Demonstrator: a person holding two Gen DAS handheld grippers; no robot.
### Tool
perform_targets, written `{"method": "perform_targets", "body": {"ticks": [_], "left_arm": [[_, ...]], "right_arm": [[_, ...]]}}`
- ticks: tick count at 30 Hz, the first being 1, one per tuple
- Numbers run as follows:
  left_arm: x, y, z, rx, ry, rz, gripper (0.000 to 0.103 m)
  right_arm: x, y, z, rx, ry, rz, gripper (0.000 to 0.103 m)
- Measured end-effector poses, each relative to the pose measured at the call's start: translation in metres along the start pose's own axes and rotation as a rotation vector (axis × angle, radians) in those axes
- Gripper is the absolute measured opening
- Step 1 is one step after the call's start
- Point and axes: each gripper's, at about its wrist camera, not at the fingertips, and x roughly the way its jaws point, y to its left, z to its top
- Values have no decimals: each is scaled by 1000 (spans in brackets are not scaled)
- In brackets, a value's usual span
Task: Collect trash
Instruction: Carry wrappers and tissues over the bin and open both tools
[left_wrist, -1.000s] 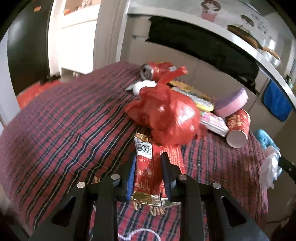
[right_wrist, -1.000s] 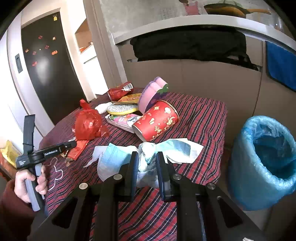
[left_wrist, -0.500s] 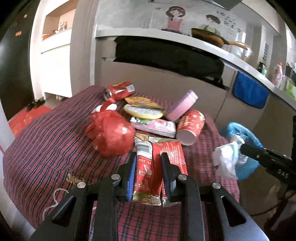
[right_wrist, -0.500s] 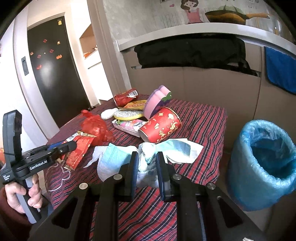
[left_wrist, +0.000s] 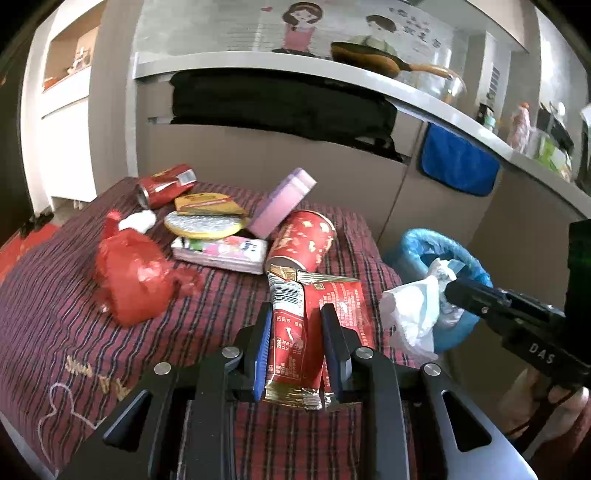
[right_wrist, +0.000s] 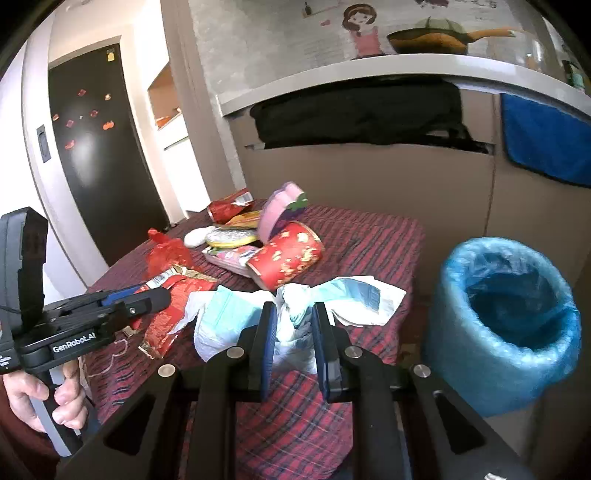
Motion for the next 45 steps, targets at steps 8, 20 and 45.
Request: {"method": "perform_targets", "body": {"ticks": [8,20,45], "left_arm": [[4,-36,28,39,-65,-57,26],[48,-159,91,160,-181,-233,26],[156,-213,64,192,-10,-230,27]], "right_arm": [[-23,-32,8,40,-78,-62,17],[-92,-103,44,58,-266,-339,17],[-57,-198,16,189,-173,-448,17]]}}
